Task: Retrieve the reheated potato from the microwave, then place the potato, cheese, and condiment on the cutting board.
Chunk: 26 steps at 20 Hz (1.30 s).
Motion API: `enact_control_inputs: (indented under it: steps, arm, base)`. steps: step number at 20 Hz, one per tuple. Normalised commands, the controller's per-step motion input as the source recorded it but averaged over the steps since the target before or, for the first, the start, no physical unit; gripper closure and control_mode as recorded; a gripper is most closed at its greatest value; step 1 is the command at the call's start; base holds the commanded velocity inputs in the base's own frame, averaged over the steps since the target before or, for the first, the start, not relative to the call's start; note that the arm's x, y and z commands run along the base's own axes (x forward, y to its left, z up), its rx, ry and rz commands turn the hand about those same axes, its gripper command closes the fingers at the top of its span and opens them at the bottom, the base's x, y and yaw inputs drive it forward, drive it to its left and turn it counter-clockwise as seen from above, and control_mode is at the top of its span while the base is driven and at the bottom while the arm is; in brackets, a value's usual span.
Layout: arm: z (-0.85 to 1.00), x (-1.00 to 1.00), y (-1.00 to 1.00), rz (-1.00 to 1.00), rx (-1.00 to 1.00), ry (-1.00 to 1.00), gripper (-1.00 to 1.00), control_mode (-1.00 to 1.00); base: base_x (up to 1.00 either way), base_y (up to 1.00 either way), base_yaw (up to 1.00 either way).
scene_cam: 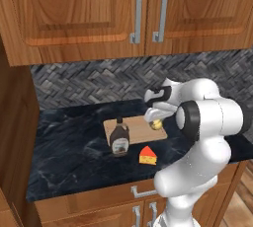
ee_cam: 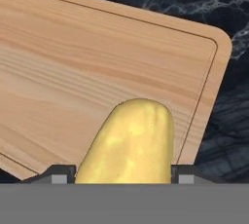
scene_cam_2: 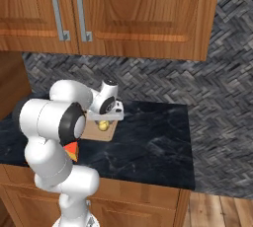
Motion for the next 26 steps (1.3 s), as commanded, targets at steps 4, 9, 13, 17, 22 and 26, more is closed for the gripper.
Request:
enact_control_inputs:
  steps: [4,9,13,17,22,26]
  arm:
    - [-0.27,0.3,0.02,0.0,0.0,0.05,1.0,-1.0]
    - [-0.26,0.29,0.03,0.0,0.0,0.02,1.0,-1.0]
    - [-0.32,0.03,0.03,0.0,-0.02,0.01,1.0,-1.0]
    - [-0.34,-0.09,0.15,-0.04,-0.03,0.01,1.0,-1.0]
    - [-0.26,-0.06,0.14,-0.06,-0.03,0.0,-1.0,-1.0]
    - [-0.08,-0.05,0.0,-0.11,-0.03,-0.01,-1.0,-1.0]
  base:
    - [0.0,0.0,0.0]
    - [0.0,0.0,0.0]
    - [0.0,0.0,0.0]
    - [0.0,0.0,0.0]
    - [0.0,0.0,0.0]
    - [0.0,0.0,0.0]
